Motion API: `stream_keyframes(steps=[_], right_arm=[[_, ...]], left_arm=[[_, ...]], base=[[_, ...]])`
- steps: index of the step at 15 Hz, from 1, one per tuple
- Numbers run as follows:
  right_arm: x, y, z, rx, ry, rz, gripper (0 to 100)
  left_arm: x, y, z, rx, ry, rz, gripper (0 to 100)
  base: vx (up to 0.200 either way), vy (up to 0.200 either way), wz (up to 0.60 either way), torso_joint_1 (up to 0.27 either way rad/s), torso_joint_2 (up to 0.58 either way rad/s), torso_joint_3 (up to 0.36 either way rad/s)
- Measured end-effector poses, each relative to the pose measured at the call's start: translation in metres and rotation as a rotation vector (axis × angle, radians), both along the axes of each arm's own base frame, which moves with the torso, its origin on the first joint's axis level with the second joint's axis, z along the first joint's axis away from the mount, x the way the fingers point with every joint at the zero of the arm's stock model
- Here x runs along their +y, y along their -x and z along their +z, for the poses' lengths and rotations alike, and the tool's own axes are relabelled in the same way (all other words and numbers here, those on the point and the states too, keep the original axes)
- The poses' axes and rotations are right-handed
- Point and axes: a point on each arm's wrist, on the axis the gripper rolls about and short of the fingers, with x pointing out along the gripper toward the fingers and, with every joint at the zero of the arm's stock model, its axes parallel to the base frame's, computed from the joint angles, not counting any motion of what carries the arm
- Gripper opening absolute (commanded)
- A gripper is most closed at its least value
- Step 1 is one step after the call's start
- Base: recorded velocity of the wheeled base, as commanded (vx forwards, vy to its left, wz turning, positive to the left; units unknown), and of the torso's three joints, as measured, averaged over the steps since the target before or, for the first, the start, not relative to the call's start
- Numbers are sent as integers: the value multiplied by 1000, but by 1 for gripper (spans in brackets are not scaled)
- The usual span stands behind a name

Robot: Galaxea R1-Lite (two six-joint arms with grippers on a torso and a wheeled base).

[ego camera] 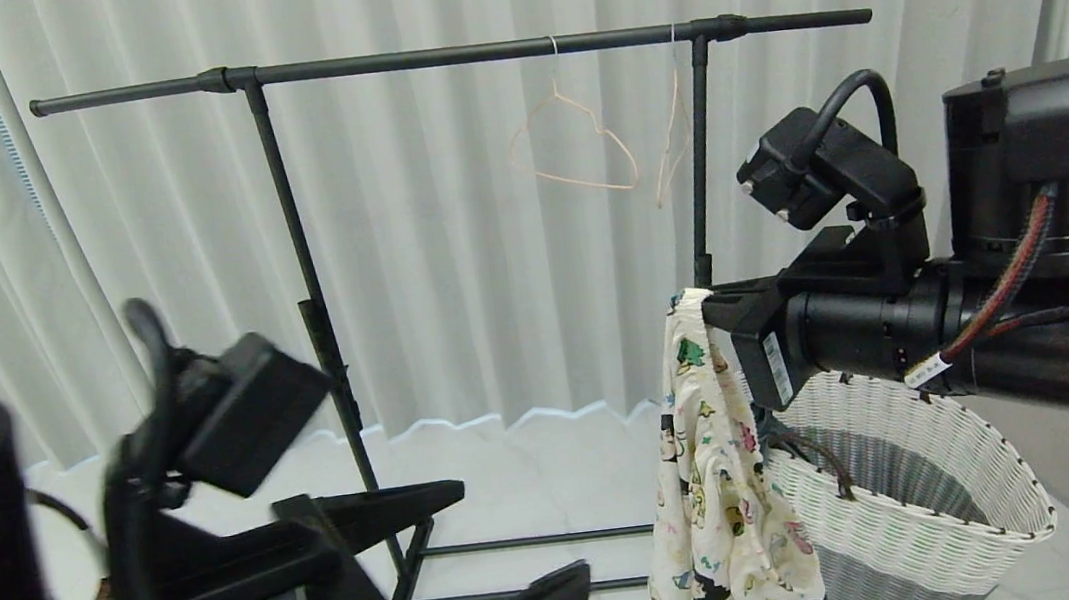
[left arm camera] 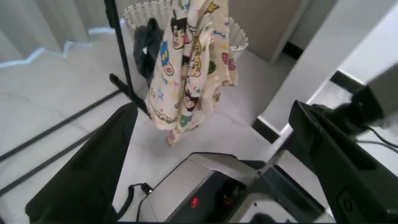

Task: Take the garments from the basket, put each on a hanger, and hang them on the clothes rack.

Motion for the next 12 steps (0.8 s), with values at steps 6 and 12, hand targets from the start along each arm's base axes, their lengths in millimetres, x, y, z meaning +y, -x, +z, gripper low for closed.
stream_keyframes(steps=[6,12], right_arm=[[2,0,9,-20,-23,4,0],[7,6,16,-37,-40,33,0]], left_arm=[[-83,-26,-28,62,4,31,100],[-102,-42,-68,95,-115,222,100]], base=[[0,0,0,0,0,0],[0,0,0,0,0,0]])
